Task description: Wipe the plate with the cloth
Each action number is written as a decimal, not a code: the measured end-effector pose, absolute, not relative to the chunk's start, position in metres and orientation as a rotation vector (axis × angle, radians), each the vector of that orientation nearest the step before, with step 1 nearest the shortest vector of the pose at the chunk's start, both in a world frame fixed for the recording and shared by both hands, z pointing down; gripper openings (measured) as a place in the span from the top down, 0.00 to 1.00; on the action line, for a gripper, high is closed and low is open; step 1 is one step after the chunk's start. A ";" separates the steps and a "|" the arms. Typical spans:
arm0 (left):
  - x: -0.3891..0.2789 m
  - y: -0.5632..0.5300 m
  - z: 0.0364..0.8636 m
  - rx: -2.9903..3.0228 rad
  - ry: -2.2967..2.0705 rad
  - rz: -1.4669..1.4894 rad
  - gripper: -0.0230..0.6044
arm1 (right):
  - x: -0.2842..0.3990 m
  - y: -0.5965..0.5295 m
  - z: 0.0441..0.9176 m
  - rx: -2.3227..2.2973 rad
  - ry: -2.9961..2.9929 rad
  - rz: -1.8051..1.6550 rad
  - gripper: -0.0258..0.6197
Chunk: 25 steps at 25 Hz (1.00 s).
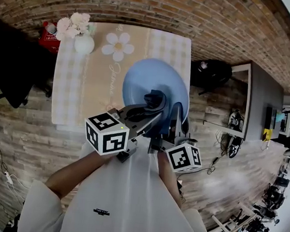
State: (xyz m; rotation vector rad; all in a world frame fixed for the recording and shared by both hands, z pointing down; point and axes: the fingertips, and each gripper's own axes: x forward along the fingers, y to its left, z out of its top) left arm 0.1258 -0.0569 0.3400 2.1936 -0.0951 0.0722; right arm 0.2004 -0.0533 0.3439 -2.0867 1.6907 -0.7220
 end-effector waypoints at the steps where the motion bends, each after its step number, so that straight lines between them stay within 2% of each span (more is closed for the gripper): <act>1: 0.128 -0.056 0.340 2.200 -0.086 0.079 0.87 | 0.197 -0.055 0.344 -2.082 1.699 -0.723 0.87; 25: 0.123 -0.048 0.370 2.383 -0.233 0.279 0.87 | 0.180 -0.054 0.334 -2.016 1.722 -0.760 0.87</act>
